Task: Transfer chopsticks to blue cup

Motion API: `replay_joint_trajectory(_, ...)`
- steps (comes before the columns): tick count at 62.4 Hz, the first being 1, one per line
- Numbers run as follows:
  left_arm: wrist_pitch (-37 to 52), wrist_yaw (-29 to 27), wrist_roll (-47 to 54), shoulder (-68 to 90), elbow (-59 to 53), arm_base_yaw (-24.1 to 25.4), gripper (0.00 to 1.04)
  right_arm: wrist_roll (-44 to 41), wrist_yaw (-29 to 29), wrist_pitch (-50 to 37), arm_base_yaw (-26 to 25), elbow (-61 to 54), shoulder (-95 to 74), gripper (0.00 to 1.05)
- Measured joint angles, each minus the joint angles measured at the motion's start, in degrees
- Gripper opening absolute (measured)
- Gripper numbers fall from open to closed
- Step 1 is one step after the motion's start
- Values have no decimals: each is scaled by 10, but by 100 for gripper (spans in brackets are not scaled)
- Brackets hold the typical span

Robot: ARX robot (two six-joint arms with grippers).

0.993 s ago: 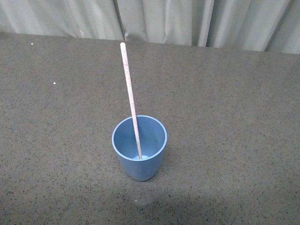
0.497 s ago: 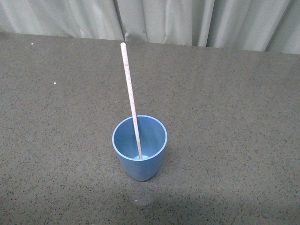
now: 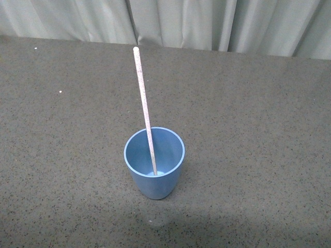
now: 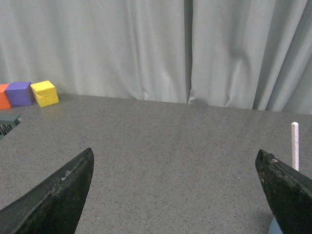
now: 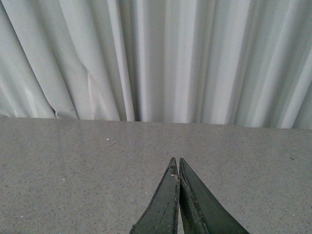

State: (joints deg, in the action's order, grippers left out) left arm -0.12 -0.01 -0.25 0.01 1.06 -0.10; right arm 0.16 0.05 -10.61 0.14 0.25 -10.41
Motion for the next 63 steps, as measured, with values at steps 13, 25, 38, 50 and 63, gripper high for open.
replay_joint_trajectory(13, 0, 0, 0, 0, 0, 0, 98, 0, -1, 104, 0, 0, 101, 1)
replay_joint_trajectory(25, 0, 0, 0, 0, 0, 0, 98, -1, -1, 105, 0, 0, 101, 19)
replay_joint_trajectory(38, 0, 0, 0, 0, 0, 0, 98, -1, -1, 105, 0, 0, 102, 54)
replay_joint_trajectory(50, 0, 0, 0, 0, 0, 0, 98, -1, -1, 105, 0, 0, 102, 90)
replay_joint_trajectory(63, 0, 0, 0, 0, 0, 0, 98, -1, -1, 105, 0, 0, 102, 95)
